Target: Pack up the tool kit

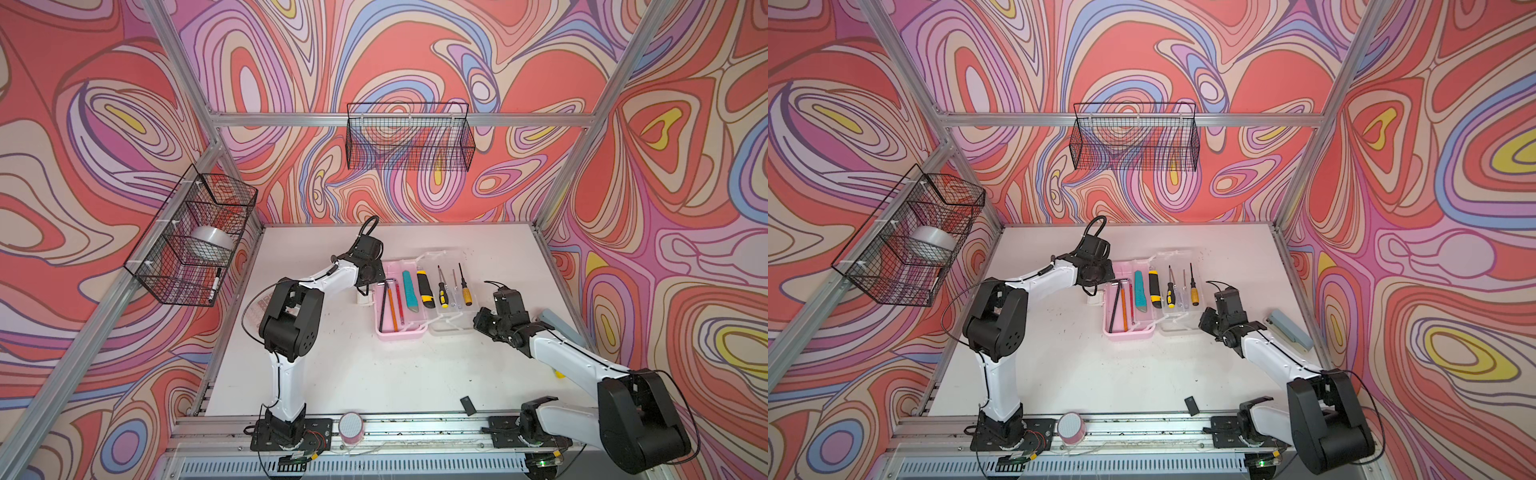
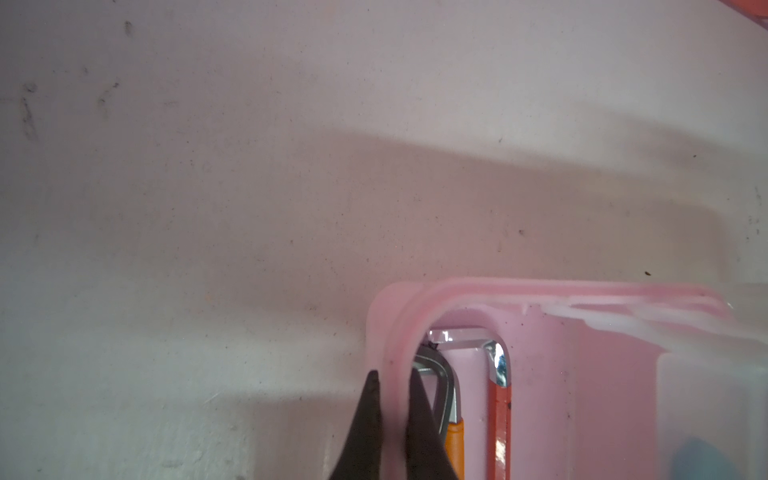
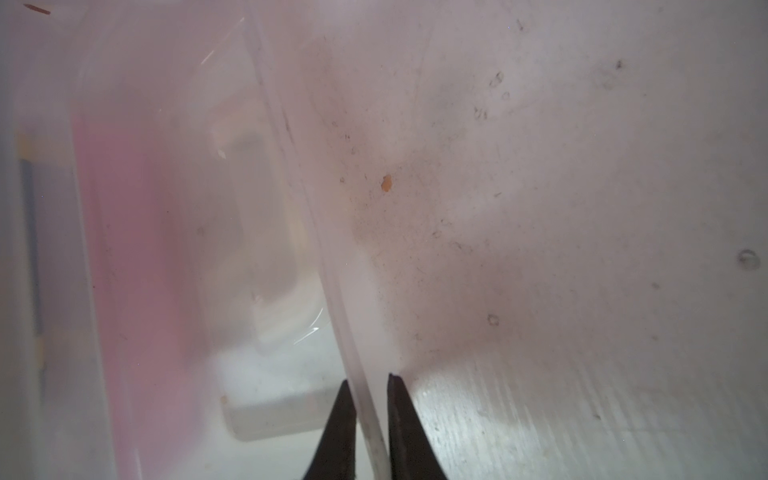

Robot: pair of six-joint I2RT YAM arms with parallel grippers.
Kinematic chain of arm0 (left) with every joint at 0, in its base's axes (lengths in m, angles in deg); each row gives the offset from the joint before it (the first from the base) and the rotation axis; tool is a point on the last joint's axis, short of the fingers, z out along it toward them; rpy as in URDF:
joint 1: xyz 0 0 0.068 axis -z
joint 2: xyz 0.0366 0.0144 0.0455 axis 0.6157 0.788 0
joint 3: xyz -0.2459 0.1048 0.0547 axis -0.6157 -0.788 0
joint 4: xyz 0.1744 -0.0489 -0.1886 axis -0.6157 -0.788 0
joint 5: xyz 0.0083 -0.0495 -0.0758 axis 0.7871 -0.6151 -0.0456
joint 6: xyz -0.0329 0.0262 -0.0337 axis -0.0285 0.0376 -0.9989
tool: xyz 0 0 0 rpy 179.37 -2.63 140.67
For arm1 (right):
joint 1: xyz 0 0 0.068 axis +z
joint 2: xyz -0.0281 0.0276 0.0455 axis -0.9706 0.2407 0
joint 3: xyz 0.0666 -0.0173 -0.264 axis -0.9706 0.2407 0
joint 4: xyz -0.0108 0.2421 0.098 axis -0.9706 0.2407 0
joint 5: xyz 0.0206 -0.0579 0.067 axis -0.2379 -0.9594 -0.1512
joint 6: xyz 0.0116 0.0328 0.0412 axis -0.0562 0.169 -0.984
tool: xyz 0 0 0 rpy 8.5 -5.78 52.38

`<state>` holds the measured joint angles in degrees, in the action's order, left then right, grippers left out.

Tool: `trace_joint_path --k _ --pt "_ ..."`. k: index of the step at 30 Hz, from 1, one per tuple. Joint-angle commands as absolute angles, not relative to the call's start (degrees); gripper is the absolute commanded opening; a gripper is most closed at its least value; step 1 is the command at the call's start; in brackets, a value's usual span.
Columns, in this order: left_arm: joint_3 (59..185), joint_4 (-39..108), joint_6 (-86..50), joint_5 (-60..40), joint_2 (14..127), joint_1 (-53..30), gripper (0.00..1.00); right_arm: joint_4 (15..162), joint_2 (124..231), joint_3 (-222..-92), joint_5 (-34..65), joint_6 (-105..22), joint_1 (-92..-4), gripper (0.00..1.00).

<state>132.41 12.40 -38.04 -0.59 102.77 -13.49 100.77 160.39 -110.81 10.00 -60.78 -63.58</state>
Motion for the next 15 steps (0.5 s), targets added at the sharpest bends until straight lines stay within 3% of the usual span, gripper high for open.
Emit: trace_joint_path --k 1,15 --pt "130.97 12.69 -39.21 -5.39 103.01 -12.55 0.00 100.03 160.91 -111.29 9.26 -62.34 -63.78 0.00" --pt "131.31 12.25 -39.33 -5.87 101.24 -11.38 0.00 108.06 154.98 -117.66 5.83 -56.61 -63.78 0.00"
